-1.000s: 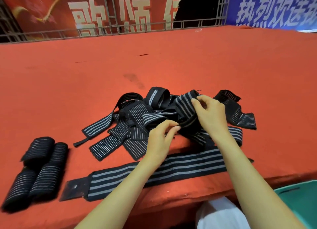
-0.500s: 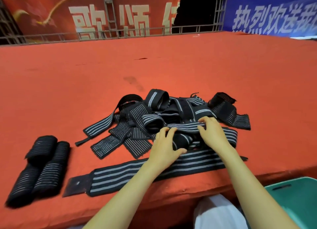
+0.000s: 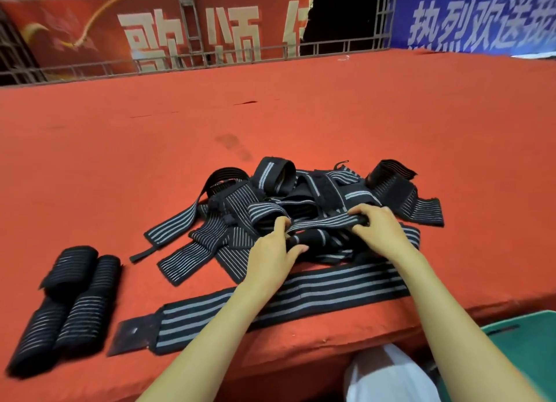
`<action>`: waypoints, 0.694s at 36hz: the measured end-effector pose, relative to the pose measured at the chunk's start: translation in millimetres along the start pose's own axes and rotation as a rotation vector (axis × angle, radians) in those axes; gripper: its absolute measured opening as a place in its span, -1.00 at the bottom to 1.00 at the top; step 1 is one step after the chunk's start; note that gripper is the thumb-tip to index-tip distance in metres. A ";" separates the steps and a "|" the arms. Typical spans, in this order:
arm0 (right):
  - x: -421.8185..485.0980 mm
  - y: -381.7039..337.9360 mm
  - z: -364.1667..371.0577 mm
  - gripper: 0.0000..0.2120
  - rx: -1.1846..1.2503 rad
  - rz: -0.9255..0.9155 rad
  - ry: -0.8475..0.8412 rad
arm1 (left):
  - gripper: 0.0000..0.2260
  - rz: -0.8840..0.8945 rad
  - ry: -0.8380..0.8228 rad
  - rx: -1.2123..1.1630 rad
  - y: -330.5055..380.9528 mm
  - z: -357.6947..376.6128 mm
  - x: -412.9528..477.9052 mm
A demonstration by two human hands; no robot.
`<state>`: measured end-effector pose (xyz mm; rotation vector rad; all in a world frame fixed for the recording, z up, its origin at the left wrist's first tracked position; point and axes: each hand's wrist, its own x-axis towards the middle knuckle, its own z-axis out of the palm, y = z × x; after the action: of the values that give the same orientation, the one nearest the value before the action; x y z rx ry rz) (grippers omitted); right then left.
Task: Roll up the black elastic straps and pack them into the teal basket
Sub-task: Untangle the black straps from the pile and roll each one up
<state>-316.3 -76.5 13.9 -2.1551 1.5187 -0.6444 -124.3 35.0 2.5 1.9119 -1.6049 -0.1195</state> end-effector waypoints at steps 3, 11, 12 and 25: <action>-4.6 -18.1 -8.0 -0.68 0.151 -0.046 0.151 | -0.53 0.154 0.104 0.071 -1.8 3.3 1.6; -6.0 -61.6 -25.0 -0.67 0.425 -0.307 -0.037 | -0.57 0.246 -0.088 0.128 4.3 3.9 19.4; -4.1 -60.2 -22.9 -0.61 0.483 -0.308 -0.138 | -0.73 0.231 -0.063 0.115 5.1 3.1 18.2; 4.7 -0.4 5.3 -0.27 -0.134 -0.007 -0.296 | -0.75 0.098 -0.004 0.120 -8.3 -8.0 3.2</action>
<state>-311.5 -80.4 10.5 -2.2365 1.4283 -0.2158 -112.7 35.8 5.7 1.9186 -1.7405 0.0142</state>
